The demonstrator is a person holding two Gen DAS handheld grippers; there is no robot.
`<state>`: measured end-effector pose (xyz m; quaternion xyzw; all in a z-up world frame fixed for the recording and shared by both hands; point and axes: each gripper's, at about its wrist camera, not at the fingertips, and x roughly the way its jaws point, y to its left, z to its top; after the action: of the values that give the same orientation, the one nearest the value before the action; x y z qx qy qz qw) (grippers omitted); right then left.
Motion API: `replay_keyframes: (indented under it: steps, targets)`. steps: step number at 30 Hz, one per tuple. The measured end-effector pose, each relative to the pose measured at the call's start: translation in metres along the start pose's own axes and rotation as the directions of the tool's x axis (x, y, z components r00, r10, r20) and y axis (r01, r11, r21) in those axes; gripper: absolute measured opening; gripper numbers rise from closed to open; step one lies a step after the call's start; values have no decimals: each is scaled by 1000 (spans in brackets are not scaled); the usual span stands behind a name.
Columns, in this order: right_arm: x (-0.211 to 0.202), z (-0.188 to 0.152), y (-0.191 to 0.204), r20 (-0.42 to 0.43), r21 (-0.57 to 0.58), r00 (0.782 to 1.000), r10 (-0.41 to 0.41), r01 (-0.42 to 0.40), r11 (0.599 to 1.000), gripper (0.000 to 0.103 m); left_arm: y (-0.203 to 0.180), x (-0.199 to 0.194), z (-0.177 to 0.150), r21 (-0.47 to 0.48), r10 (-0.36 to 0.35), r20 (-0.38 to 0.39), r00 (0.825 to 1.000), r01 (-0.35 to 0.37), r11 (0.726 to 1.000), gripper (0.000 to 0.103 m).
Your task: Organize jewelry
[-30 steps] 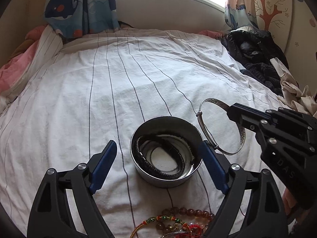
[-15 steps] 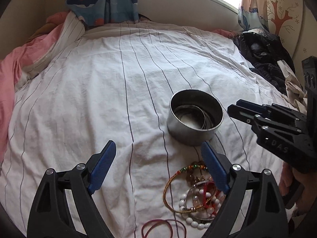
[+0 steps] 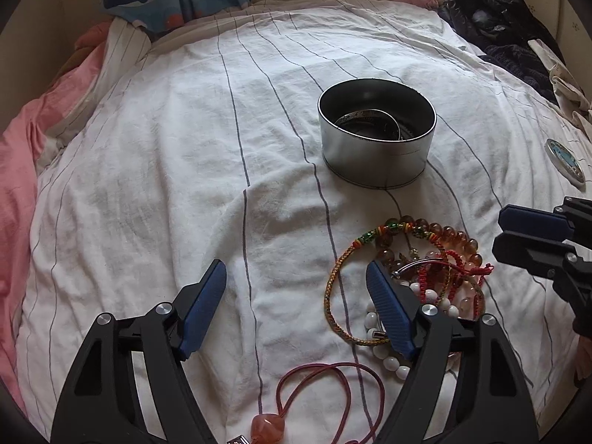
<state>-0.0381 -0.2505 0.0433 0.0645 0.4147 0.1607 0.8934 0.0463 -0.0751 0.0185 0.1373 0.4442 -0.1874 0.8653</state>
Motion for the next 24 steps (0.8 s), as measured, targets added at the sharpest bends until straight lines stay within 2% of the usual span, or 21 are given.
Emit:
replay_keyframes:
  steps: [4,8,9,11,15,18,20,21,22,23,24]
  targets:
    - [11,-5,15,-46,-70,999,-24,21,997,27,-3,4,1,9,22,-4,1000,-22,1000,74]
    - [19,-10,12,-82,-71,996,-29,23,997,26,-5,7,1,13,15,-15,1000,-15,1000,74]
    - [20,-10,11,-92,-68,996,-13,6,998,15,-6,9,0,17,14,-21,1000,-13,1000,74]
    - [17,-9,14,-80,-82,997,-9,3,997,4,-6,10,0,20,11,-23,1000,-10,1000,74]
    - [-1,-5,14,-32,-84,999,10,-13,996,3,-4,10,-1,9,-5,-27,1000,5,1000,71]
    - [-15,-1,4,11,-38,1000,21,-21,999,3,-4,8,-1,16,-16,-33,999,16,1000,51]
    - [-23,0,-6,32,3,999,13,-13,1000,3,-7,5,-1,29,-19,-37,999,20,999,29]
    - [-24,-1,-12,35,24,999,0,-1,1000,3,-8,3,-1,36,-20,-37,999,21,999,24]
    - [-24,0,-16,33,40,999,-17,16,999,3,-9,1,-2,38,-28,-39,999,30,999,14]
    - [-24,0,-21,32,56,999,-38,36,998,3,-9,-1,-2,37,-36,-39,999,38,999,10]
    - [-24,0,-26,30,74,998,-46,44,996,3,-10,-2,-2,39,-42,-37,998,43,998,10]
